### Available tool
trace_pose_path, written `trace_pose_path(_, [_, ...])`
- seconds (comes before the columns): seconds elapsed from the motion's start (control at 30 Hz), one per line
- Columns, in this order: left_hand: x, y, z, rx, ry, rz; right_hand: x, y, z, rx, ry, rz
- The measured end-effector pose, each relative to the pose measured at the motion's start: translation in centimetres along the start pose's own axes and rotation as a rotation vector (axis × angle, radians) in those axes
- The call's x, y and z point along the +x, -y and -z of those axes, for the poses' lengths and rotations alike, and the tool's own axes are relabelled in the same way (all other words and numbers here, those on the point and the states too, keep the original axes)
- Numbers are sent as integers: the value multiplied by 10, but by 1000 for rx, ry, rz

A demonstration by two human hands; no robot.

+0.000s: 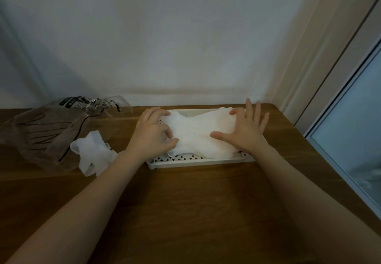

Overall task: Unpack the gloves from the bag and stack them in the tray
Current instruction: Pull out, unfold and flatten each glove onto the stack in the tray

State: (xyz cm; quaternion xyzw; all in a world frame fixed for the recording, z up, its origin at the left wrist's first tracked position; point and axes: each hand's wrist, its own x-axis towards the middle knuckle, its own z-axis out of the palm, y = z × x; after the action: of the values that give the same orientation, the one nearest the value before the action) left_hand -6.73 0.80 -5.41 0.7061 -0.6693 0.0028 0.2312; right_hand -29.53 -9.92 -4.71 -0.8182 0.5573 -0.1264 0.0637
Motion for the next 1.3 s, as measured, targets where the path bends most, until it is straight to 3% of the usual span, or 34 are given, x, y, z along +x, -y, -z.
trace_pose_path(0.1, [-10,-1,11,-106,-179,3,-10,33,7,-42,-98,163])
trace_pose_path(0.17, [-18,4,22,-118,-192,60,-19,62,9,17,-107,321])
trace_pose_path(0.3, [-29,28,45,62,80,96,-30,112,6,52,-42,550])
trace_pose_path(0.47, [-60,70,63,560,398,206,-43,169,-23,-21,146,727])
trace_pose_path(0.57, [-65,85,64,620,452,256,-46,190,-31,44,199,743])
trace_pose_path(0.67, [-69,96,67,605,367,232,-48,203,-36,77,229,704])
trace_pose_path(0.77, [-72,97,74,356,140,174,-46,205,-37,217,206,627])
trace_pose_path(0.83, [-74,87,83,-16,-1,177,-47,205,-32,420,185,554])
trace_pose_path(0.97, [-77,65,94,-745,9,258,-52,201,-12,834,348,457])
trace_pose_path(1.07, [-77,57,94,-919,69,287,-51,190,-4,1009,432,413])
trace_pose_path(1.2, [-78,53,97,-973,158,308,-45,170,2,1113,471,314])
trace_pose_path(1.3, [-80,51,97,-1075,171,376,-41,153,7,1397,558,169])
